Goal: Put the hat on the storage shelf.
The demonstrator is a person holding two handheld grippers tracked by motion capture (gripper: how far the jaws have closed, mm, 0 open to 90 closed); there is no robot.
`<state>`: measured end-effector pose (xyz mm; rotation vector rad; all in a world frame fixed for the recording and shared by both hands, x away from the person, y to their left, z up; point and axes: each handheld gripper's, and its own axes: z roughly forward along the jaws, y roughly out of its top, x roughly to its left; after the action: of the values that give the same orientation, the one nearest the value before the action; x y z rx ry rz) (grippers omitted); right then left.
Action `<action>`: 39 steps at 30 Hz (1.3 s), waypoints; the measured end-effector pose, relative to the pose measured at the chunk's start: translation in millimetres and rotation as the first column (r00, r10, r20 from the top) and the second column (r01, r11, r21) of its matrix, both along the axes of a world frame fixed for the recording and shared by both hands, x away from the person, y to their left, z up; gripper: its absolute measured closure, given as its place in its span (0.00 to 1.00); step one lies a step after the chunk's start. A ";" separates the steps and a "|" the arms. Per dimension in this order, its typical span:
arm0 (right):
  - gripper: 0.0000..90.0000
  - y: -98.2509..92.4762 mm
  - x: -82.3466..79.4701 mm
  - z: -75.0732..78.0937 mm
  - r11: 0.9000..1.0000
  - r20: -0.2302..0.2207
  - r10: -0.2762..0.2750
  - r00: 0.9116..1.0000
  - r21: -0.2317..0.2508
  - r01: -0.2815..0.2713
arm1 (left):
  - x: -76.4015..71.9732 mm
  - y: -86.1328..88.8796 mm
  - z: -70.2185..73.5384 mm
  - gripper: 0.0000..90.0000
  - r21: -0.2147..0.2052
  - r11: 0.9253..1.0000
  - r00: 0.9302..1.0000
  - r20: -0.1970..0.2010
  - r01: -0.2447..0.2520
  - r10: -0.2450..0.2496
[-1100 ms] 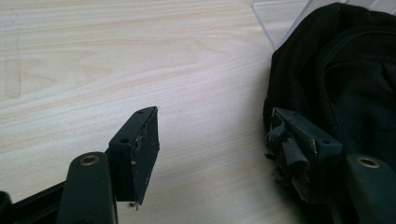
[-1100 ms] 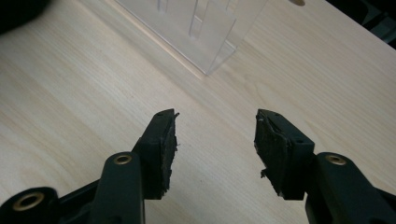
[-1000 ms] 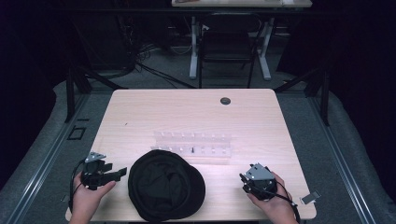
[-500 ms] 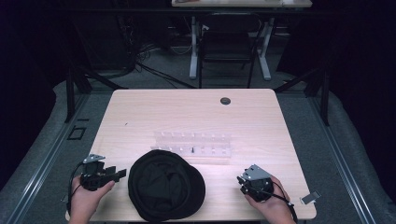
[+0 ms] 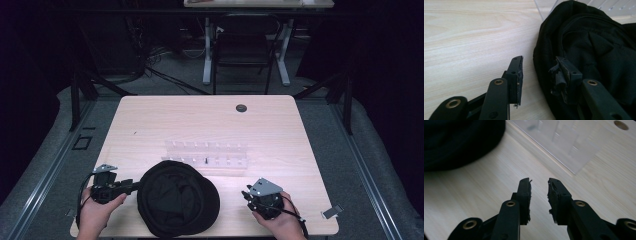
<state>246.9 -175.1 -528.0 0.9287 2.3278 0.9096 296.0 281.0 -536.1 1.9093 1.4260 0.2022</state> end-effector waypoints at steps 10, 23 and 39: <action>0.74 19.8 -2.8 7.1 0.995 -0.026 0.083 0.996 0.058 -0.081 | 5.9 -6.3 -6.9 0.76 -0.019 1.000 0.998 -0.058 0.018 -0.019; 0.74 36.0 -10.3 11.9 0.986 -0.040 0.145 0.989 0.085 -0.141 | 1.5 -10.0 -8.4 0.93 -0.036 0.998 0.991 -0.124 0.051 -0.055; 0.71 44.6 -5.4 8.6 0.978 -0.072 0.168 0.983 0.140 -0.157 | -1.9 -15.6 -10.8 0.95 -0.065 0.996 0.985 -0.162 0.055 -0.065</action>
<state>241.5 -130.5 -519.4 0.8524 2.4678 1.1260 294.0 265.4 -546.8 1.9527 1.4616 -0.0272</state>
